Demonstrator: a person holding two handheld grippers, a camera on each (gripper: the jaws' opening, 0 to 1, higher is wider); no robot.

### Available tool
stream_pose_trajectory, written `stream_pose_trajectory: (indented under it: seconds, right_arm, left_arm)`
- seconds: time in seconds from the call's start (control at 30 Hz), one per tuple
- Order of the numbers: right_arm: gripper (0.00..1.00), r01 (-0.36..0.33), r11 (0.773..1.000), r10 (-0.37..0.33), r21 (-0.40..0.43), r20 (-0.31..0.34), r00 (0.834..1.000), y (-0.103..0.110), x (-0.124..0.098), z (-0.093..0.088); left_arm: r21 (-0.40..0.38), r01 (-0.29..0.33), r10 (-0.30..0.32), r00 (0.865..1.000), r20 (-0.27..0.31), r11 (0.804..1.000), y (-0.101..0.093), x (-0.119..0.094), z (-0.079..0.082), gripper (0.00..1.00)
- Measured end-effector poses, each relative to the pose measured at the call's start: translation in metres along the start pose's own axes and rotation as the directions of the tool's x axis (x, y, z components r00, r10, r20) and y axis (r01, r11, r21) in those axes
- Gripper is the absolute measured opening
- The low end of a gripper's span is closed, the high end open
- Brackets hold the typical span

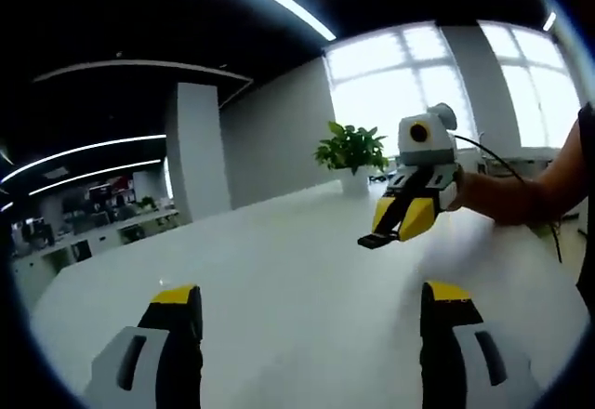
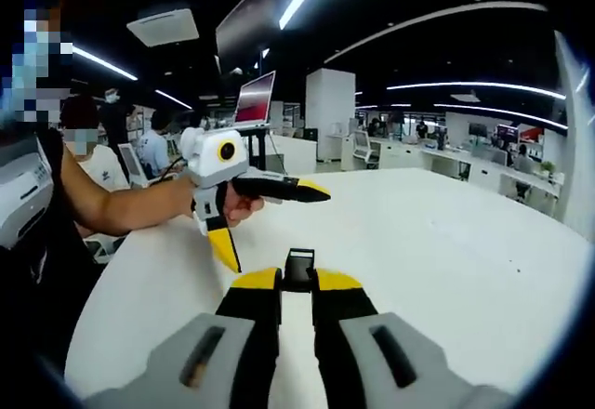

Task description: Snap the two parts of the plastic buckle together until the buckle closes and remains connected.

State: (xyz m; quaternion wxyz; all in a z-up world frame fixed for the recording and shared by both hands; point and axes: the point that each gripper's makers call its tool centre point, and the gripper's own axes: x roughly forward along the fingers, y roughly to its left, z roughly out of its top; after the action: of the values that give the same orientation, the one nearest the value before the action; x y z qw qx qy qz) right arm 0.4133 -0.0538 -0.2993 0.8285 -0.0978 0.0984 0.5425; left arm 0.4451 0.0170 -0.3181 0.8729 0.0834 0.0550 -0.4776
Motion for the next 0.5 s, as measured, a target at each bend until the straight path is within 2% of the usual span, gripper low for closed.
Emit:
stream_pose_trajectory:
  seconds: [0.17,0.27,0.4,0.5]
  right_arm:
    - [0.10,0.052,0.998,-0.052,0.017,-0.015,0.999,-0.010,0.000,-0.005]
    - [0.10,0.067,0.997,-0.067,0.028,-0.019,0.998,-0.014,0.000,-0.007]
    - [0.10,0.088,0.995,-0.088,0.047,-0.016,0.996,-0.017,0.000,-0.007]
    - [0.10,0.129,0.989,-0.128,0.068,-0.024,0.992,-0.025,-0.001,-0.009]
  left_arm:
    - [-0.002,-0.029,0.029,0.999,-0.030,1.000,0.004,0.001,-0.006,0.99]
    - [-0.005,-0.018,0.018,0.998,-0.053,1.000,-0.001,0.003,-0.011,0.94]
    - [-0.003,-0.012,0.012,0.999,-0.053,1.000,-0.007,0.007,-0.012,0.98]
    - [-0.009,-0.056,0.055,0.996,-0.077,0.998,0.001,0.007,-0.017,0.99]
